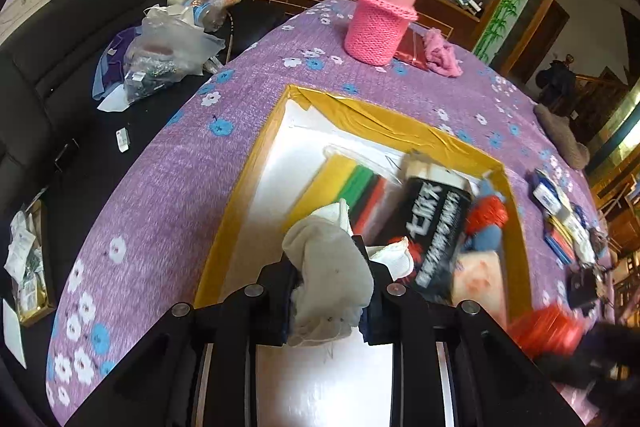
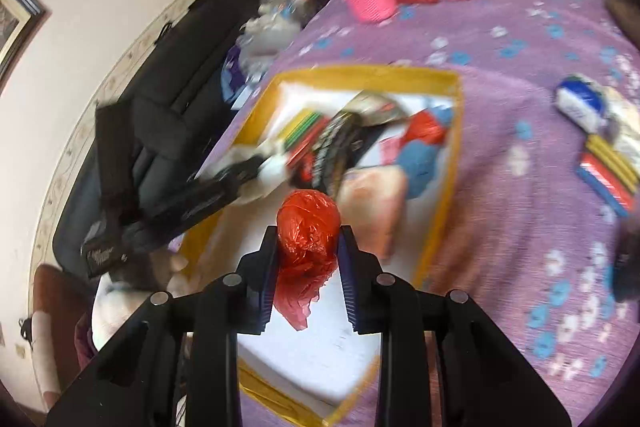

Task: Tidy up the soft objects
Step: 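Lower the white cloth and red bag into the box and open both tools, then move both tools back toward the remaining items beside the motor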

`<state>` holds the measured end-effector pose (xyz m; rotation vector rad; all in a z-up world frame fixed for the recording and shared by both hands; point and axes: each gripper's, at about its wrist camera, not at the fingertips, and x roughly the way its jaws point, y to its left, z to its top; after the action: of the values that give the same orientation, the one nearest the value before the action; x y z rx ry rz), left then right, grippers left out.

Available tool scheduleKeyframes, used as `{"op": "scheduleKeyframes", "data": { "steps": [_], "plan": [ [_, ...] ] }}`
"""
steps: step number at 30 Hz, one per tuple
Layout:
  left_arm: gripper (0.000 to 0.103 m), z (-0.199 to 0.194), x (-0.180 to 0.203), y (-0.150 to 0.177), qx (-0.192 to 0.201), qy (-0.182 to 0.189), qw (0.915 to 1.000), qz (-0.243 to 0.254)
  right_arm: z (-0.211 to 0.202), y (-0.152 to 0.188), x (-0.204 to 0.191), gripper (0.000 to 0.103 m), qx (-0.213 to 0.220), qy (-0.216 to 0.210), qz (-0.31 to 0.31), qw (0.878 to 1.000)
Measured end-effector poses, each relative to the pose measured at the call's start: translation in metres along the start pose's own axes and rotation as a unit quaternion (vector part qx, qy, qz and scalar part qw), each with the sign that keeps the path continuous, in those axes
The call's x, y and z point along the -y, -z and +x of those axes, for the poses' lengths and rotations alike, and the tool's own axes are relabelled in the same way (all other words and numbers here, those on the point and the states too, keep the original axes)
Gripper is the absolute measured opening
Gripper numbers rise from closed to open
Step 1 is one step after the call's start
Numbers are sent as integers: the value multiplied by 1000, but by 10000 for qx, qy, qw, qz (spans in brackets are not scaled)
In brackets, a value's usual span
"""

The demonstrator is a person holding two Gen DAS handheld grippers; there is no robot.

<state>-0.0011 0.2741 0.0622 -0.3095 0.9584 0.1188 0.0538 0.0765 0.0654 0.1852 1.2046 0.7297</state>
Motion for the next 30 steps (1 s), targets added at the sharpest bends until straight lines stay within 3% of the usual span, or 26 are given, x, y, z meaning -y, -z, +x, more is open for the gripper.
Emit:
{"op": "scheduleKeyframes", "data": {
  "steps": [2, 5, 12, 15, 16, 17, 23, 30],
  "plan": [
    [25, 13, -1, -10, 1, -48, 10000, -55, 15, 0, -6, 26, -127, 18, -42, 9999],
    [38, 17, -4, -15, 128, 3, 9998, -157, 39, -1, -10, 26, -314, 21, -48, 9995],
    [66, -29, -24, 2, 735, 319, 9960, -404, 76, -7, -13, 28, -500, 307, -143, 9982],
    [72, -54, -33, 11, 1000, 452, 9925, -535, 75, -7, -12, 37, -424, 316, -60, 9986],
    [72, -61, -36, 14, 1066, 481, 9915, -563, 74, -8, -12, 44, -435, 300, -44, 9986],
    [73, -68, -38, 17, 1130, 509, 9905, -591, 70, -7, -12, 49, -411, 259, -24, 9988],
    [76, -96, -34, 40, 1245, 715, 9876, -643, 19, -2, -10, 49, 114, 154, -46, 9998],
    [81, -119, 11, 63, 1247, 1148, 9846, -421, -63, 28, 35, 49, 729, 286, 184, 9968]
  ]
}}
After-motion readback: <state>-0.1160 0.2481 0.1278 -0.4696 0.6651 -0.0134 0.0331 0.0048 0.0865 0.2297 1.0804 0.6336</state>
